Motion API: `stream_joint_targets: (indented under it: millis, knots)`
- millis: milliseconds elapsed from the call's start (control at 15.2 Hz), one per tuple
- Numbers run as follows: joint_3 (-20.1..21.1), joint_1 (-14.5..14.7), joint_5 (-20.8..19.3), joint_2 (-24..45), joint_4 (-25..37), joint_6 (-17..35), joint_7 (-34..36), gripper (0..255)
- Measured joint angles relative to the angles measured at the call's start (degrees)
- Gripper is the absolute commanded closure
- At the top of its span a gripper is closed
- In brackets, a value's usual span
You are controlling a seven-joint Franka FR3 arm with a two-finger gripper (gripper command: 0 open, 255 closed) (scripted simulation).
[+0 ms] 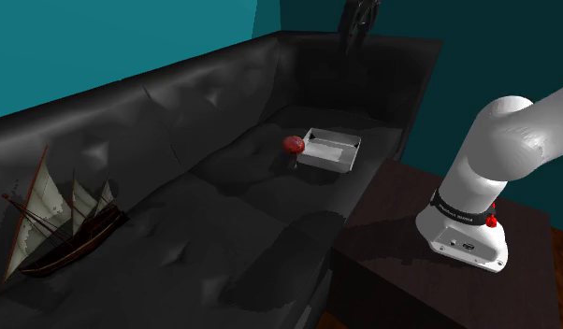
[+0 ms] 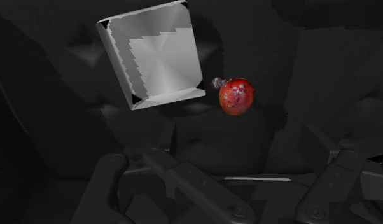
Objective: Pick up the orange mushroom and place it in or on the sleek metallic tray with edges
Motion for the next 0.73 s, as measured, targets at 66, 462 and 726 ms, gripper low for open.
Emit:
stream_joint_targets:
  millis: [66,462,726]
  knots:
    - [0.0,0.0,0.0,0.0,0.0,0.0,0.0,0]
    - [-4.4,1.1,4.2,10.9,0.7,3.4,-4.7,0]
    - [-7.1,2.4,8.4,20.0,2.8,4.5,-8.5,0]
